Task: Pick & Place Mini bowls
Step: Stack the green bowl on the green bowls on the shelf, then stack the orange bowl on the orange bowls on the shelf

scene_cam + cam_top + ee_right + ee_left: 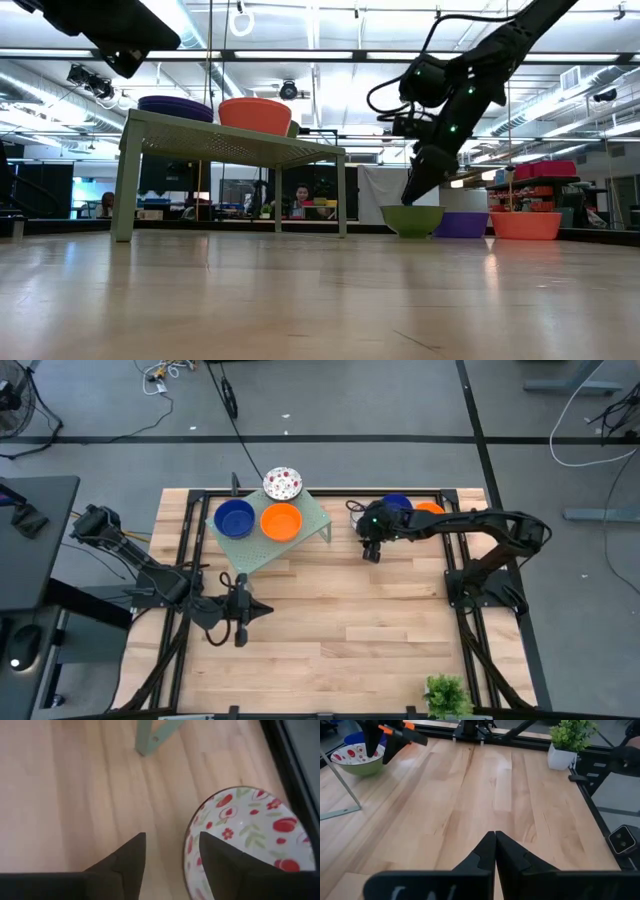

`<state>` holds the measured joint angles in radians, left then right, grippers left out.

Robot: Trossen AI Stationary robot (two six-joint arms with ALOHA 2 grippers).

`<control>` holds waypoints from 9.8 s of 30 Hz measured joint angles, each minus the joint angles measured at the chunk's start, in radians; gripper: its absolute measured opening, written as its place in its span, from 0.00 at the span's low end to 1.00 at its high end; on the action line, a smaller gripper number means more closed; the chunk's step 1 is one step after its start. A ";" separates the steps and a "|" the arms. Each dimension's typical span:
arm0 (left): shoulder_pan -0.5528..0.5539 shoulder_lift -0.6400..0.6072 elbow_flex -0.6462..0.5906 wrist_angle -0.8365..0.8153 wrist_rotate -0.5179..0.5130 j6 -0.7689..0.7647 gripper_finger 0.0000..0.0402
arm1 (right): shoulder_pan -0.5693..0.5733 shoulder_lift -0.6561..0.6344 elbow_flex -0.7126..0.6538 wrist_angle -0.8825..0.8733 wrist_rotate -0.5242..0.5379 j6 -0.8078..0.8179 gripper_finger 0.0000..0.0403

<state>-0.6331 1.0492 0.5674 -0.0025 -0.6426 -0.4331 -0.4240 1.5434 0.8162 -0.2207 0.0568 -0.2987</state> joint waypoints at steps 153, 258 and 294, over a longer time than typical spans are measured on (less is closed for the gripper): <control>0.001 0.000 0.001 0.007 0.011 0.007 0.04 | 0.089 0.531 1.208 -0.349 -0.005 -0.649 0.19; 0.003 0.090 0.001 0.010 0.026 0.001 0.04 | -0.412 -0.028 0.235 -0.707 0.110 0.239 0.37; 0.003 0.090 0.001 0.011 0.026 0.000 0.04 | -0.176 -0.021 0.071 -0.639 0.380 0.604 0.54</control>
<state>-0.6304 1.1390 0.5686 0.0082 -0.6166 -0.4328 -0.5998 1.5219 0.8867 -0.8602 0.4371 0.3055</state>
